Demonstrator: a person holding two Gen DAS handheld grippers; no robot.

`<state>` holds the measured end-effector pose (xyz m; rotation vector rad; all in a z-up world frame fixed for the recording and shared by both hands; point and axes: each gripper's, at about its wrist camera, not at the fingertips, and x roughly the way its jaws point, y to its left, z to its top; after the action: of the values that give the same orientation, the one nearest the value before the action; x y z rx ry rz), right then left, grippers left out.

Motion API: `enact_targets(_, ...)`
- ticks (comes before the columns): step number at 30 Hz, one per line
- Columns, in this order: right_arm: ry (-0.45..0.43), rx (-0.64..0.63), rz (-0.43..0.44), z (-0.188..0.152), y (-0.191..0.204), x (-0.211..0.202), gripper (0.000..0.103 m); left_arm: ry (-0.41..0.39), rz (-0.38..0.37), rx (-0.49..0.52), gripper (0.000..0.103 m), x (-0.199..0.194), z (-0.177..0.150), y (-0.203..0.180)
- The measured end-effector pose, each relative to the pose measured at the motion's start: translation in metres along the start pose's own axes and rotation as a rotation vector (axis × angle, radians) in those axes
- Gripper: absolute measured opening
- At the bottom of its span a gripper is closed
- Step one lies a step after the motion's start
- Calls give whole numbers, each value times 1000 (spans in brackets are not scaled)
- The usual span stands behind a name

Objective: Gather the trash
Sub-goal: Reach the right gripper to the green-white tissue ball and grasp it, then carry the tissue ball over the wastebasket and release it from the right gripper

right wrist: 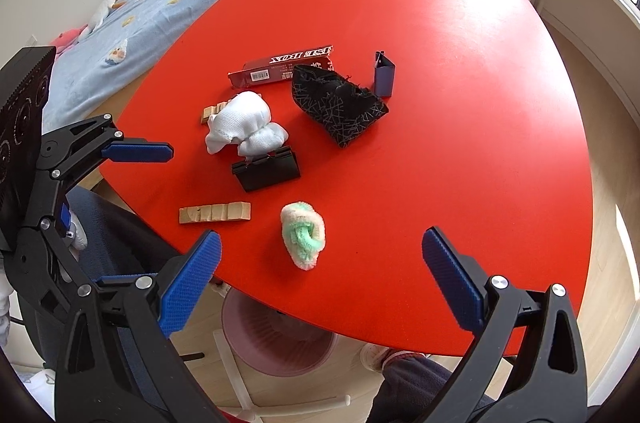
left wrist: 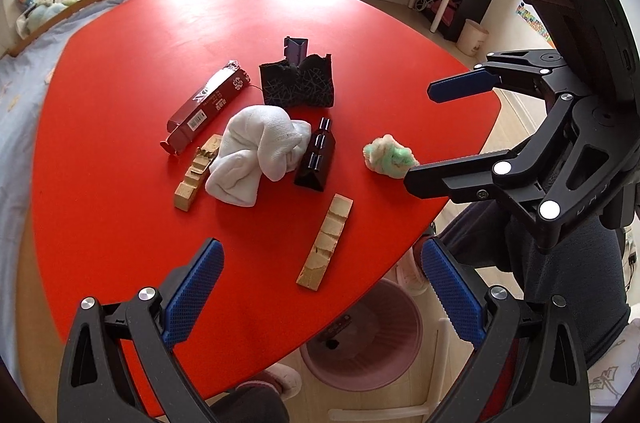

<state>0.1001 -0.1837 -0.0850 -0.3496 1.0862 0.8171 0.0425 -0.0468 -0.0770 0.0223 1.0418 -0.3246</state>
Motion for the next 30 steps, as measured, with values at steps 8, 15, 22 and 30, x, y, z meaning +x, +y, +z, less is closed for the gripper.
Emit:
enact_targets(8, 29, -27, -4, -1, 3, 12, 64, 5, 0, 20, 77, 9, -1, -6)
enact_targets(15, 32, -55, -18, -4, 6, 16, 22, -2, 30, 19, 38, 4, -2, -6)
enact_targets(22, 25, -50, -15, -5, 7, 17, 18, -2, 32, -22, 13, 3, -4, 2)
enact_targets(30, 6, -33, -26, -8, 3, 8, 18, -10, 24, -67, 12, 0, -7, 3)
